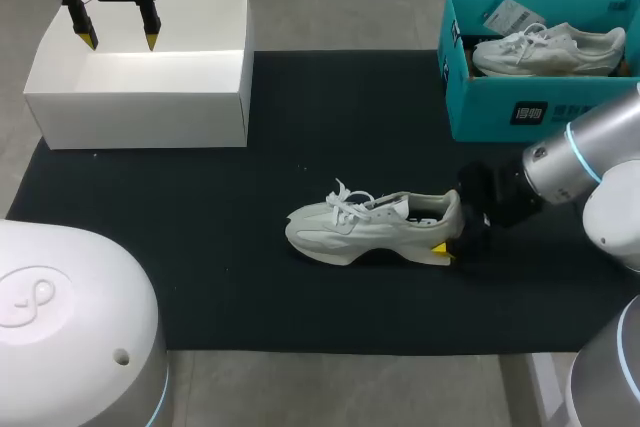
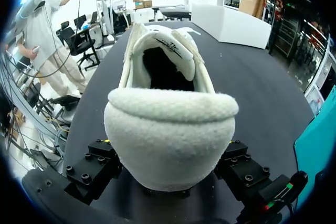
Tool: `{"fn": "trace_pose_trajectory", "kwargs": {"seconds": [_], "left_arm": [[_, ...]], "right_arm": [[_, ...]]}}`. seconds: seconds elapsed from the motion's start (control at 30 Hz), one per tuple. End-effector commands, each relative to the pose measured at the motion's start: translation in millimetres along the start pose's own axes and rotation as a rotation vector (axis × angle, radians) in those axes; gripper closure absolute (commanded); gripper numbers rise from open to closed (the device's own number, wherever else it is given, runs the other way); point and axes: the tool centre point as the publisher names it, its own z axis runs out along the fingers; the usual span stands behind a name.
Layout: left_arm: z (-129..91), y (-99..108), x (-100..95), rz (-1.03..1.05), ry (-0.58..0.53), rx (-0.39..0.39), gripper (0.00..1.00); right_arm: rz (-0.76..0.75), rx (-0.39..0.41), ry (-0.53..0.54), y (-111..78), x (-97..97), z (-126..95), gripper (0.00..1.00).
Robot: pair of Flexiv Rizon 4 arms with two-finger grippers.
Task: Take the shoe out of the shoebox, open the shoe tongue, remove and reinsert the insole, then place the shoe into the shoebox
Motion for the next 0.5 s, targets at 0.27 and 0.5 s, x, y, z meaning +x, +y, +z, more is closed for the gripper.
{"fn": "trace_pose_trajectory", "kwargs": {"seconds": [0.27, 0.5], "left_arm": [[0.0, 0.0, 0.0, 0.0, 0.0, 0.0, 0.0], [1.4, 16.3, 27.0, -0.076, -0.027, -0.016, 0.0]], "right_arm": [[0.0, 0.001, -0.002, 0.0, -0.3, 2.6, 1.0], [0.0, 0.001, -0.002, 0.0, -0.3, 2.6, 1.0]]}}
